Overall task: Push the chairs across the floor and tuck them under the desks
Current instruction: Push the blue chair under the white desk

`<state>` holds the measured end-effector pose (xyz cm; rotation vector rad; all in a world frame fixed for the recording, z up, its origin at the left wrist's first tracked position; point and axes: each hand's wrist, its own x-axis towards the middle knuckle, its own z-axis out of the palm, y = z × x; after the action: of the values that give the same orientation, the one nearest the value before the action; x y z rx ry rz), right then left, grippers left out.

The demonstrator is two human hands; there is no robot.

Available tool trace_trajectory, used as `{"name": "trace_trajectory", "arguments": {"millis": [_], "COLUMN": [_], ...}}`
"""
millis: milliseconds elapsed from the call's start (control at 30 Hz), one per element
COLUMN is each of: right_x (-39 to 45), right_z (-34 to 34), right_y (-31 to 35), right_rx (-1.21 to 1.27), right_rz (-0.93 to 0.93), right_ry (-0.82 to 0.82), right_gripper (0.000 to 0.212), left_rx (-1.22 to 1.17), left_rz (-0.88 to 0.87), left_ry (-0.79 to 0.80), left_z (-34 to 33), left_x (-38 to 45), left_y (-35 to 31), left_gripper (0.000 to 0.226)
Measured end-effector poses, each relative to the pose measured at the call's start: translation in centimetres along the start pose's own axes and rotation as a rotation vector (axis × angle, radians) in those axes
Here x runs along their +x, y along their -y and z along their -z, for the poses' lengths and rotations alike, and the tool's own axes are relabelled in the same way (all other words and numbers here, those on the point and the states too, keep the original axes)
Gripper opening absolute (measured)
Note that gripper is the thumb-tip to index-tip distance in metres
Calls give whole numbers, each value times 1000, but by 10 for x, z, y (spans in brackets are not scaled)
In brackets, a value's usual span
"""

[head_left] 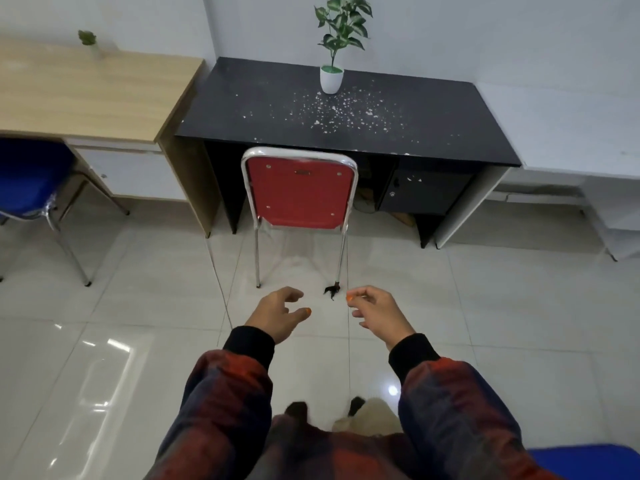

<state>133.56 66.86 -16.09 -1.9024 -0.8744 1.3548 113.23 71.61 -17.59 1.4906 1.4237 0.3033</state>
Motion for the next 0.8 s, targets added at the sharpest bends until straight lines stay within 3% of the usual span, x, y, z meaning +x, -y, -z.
{"name": "trace_trajectory", "arguments": {"millis": [400, 533, 667, 800], "right_x": [-133, -193, -248, -286], "right_z": [33, 51, 52, 52], "right_y": [-81, -143, -197, -217], "right_rx": [-10, 55, 87, 134], "right_rz": [7, -66, -128, -107], "right_ry": [29, -16, -31, -53], "right_gripper": [17, 15, 17, 19], "left_rx": [70, 73, 184, 313], "left_rz": [-35, -49, -70, -104], "left_ry": [-68, 4, 194, 285], "left_z": [-69, -127, -179, -193], "left_x": [-136, -210, -283, -316], "left_y": [16, 26, 46, 52], "left_gripper": [41, 38, 39, 39]}}
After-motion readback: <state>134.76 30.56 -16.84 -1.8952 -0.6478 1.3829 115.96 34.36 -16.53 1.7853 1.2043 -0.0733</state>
